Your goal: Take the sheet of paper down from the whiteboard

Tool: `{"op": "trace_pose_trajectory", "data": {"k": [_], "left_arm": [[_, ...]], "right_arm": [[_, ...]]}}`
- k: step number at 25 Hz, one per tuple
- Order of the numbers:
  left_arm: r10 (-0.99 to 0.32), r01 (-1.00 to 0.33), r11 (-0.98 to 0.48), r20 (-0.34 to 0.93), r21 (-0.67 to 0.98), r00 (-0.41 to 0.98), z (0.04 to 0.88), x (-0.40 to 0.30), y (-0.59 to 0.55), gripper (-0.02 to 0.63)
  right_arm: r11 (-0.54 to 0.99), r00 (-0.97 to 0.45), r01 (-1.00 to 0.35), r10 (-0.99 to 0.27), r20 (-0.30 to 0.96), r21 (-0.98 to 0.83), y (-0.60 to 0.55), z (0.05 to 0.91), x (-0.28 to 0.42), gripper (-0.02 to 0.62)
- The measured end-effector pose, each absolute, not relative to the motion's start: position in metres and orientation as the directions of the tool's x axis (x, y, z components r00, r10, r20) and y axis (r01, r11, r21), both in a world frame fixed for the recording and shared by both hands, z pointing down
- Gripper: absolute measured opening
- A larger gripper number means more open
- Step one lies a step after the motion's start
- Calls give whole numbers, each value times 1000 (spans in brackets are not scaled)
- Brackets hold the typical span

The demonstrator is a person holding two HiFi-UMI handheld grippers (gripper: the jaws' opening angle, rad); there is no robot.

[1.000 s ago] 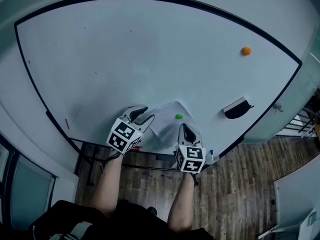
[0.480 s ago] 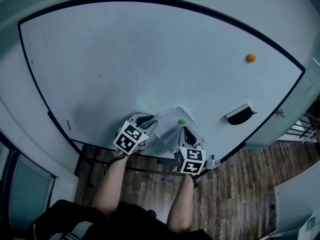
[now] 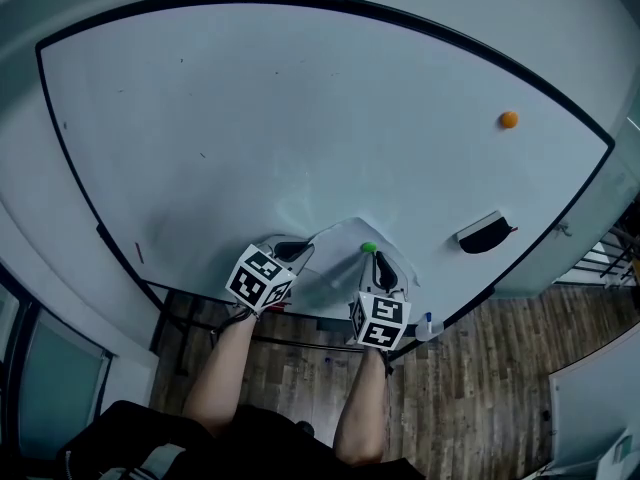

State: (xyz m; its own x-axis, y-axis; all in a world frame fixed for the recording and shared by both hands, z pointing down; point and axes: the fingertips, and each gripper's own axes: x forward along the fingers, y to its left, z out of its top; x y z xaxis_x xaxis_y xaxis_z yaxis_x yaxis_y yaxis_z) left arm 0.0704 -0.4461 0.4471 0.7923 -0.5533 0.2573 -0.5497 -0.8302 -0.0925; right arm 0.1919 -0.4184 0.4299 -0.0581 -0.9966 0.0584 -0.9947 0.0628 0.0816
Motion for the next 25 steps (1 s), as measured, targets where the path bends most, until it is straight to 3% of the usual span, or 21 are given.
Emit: {"op": "trace_pose_trajectory", "data": {"k": [1,3,4,25], "left_arm": [[-549,-547,-833,256,-88,795,447,70,-446,21],[-543,-542,-837,254,-83,800,447,70,-445,21],[-541,-539,-838,253,-83,802,447,70,-446,21],[-511,-511,-857,244,-70,824,452,72,-444,21]], "right_arm": [[60,-56,-995,-997,58,82,-419,430,192,35],[70,-66,-995,-996,63,77,-422,431,189,128],[73,-68,-994,-996,66,78,-424,432,188,143],[-34,40,-991,-998,47,128,-433,430,185,142]]}}
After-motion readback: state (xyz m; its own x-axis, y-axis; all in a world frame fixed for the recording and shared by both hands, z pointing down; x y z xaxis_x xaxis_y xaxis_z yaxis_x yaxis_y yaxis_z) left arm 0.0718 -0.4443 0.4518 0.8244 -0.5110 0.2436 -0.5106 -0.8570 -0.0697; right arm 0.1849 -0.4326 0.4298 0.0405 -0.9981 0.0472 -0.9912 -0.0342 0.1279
